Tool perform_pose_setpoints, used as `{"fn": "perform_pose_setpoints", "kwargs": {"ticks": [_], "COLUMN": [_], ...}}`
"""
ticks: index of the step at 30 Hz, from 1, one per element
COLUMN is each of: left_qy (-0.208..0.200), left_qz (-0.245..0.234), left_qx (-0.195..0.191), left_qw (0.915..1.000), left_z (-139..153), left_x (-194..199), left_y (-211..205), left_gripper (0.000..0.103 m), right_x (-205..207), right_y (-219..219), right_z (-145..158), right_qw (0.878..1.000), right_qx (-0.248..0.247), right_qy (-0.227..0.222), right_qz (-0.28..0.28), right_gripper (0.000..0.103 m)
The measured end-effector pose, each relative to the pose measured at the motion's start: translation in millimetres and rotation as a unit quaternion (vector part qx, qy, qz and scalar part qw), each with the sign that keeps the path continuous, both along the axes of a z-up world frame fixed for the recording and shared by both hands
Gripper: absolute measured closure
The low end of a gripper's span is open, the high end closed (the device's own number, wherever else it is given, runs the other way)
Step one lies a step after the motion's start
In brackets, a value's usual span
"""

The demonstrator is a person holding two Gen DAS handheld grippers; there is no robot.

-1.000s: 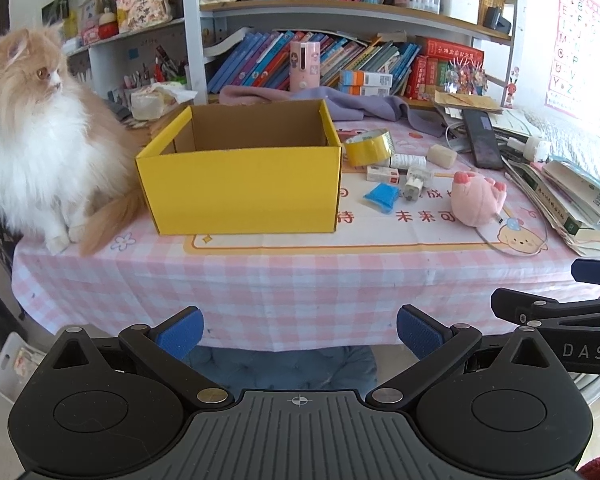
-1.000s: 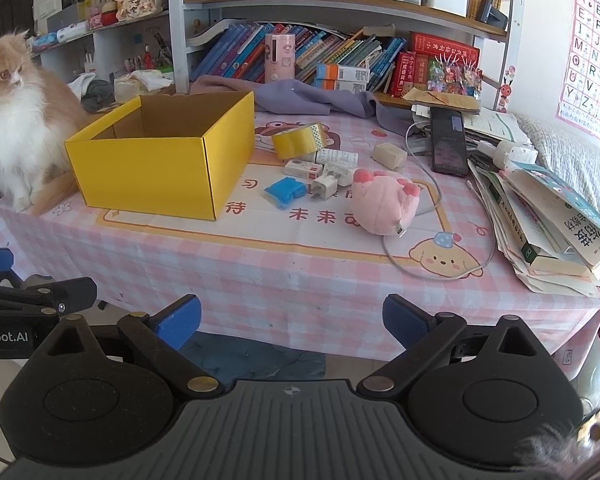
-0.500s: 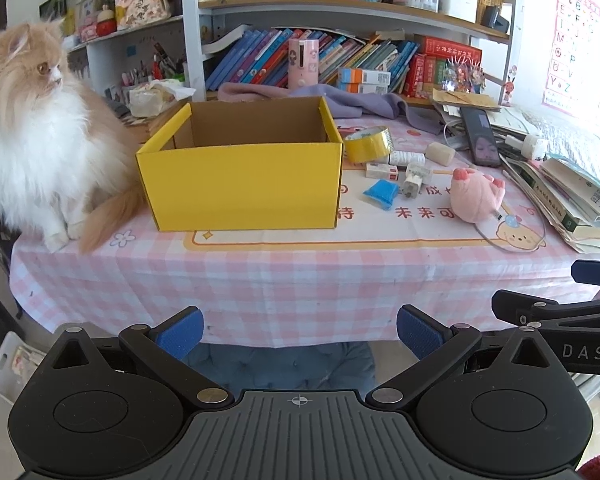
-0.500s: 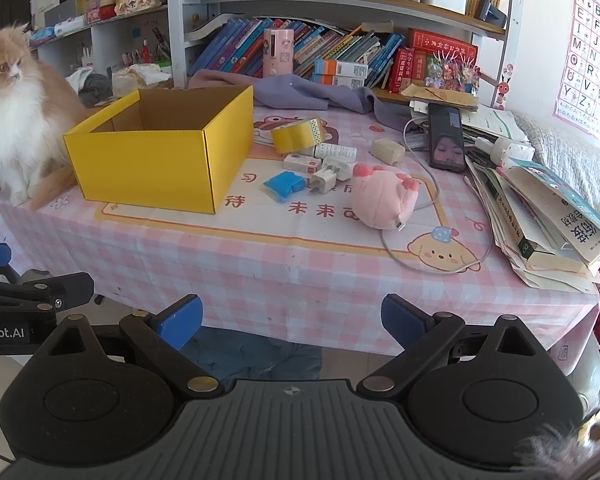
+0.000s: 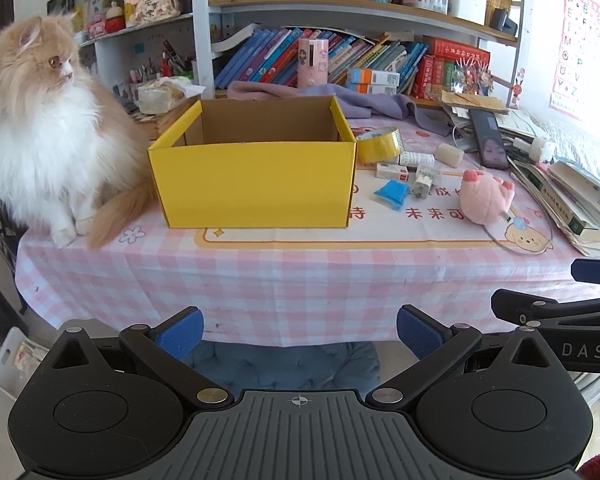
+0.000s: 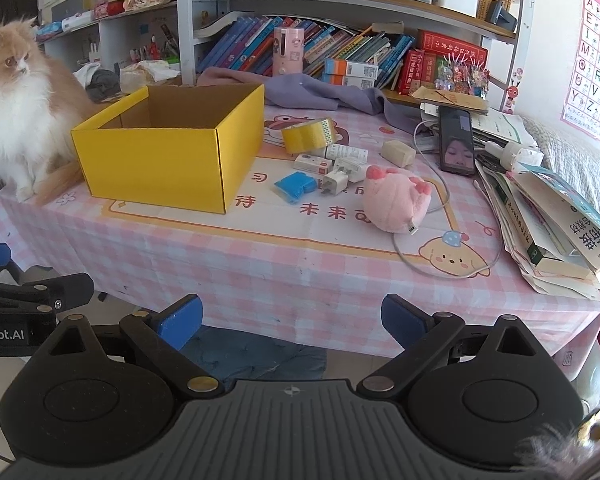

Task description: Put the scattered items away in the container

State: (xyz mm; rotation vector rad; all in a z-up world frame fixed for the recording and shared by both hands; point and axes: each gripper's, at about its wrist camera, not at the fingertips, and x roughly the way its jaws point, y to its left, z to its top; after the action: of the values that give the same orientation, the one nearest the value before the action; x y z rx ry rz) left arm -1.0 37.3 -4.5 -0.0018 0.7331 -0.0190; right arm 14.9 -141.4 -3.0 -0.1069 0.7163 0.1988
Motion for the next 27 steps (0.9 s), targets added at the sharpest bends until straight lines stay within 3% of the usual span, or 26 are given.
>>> {"fn": "perform_pose_setpoints", "kwargs": {"ticks": [27], "left_qy": [0.021], "left_qz": [-0.017], "left_qx": [0.008], "left_qw": [0.9996], "left_z": [-9.8], "left_x": [31.0], "left_y": [-24.4], "left_gripper": [0.0], "right_x": [29.2], "right_y": [-23.7], "right_z": [-9.9], "right_qw": [1.0], "right_qx": [0.008], "right_qy": [0.015], "right_qz": [-0.01], "right_gripper": [0.005]}}
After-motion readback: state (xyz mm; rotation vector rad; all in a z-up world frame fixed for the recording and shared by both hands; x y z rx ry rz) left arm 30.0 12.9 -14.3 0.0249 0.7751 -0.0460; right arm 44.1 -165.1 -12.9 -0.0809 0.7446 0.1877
